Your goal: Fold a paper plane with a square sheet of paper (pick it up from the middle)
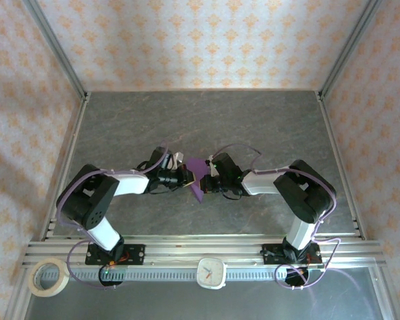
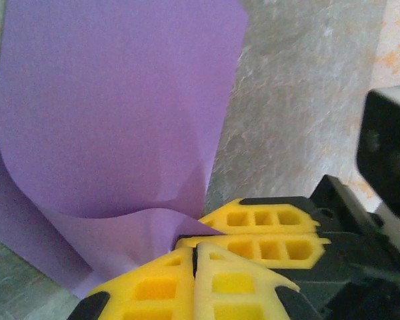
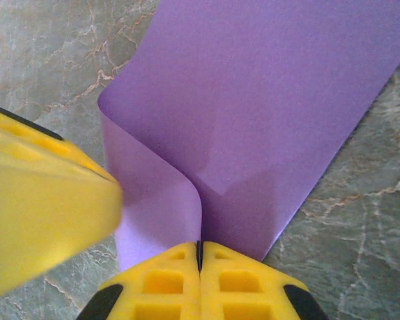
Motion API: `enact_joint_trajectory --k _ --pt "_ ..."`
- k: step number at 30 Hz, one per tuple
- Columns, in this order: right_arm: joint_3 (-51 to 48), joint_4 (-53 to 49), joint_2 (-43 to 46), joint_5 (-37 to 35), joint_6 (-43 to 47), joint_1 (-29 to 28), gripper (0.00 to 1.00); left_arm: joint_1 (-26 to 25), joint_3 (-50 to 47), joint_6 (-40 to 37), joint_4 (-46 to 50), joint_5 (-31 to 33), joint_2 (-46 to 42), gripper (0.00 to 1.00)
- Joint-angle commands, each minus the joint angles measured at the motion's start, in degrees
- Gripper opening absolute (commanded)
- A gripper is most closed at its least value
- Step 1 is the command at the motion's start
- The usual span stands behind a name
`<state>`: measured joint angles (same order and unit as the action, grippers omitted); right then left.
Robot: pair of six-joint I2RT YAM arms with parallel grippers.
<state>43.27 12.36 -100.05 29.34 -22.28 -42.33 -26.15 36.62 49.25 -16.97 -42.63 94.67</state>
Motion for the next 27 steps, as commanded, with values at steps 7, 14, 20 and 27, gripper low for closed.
enact_joint_trajectory --k 7,14,20,27 --pt "0.25 -5.06 -2.52 -3.15 0.96 0.22 0.00 0.05 -0.75 -2.41 4.90 5.84 1.37 0.00" --pt "-0.11 -5.24 -2.61 -3.24 0.86 0.23 0.00 0.14 -2.39 -3.25 5.97 8.90 0.73 0.00" --pt "0.33 -5.70 -2.55 -3.24 1.03 0.23 0.00 0.08 0.33 -4.52 6.78 8.07 -2.97 0.01" --pt "0.44 -5.77 -2.40 -3.40 1.15 0.23 0.00 -0.10 1.21 -4.31 3.59 3.87 -4.08 0.05"
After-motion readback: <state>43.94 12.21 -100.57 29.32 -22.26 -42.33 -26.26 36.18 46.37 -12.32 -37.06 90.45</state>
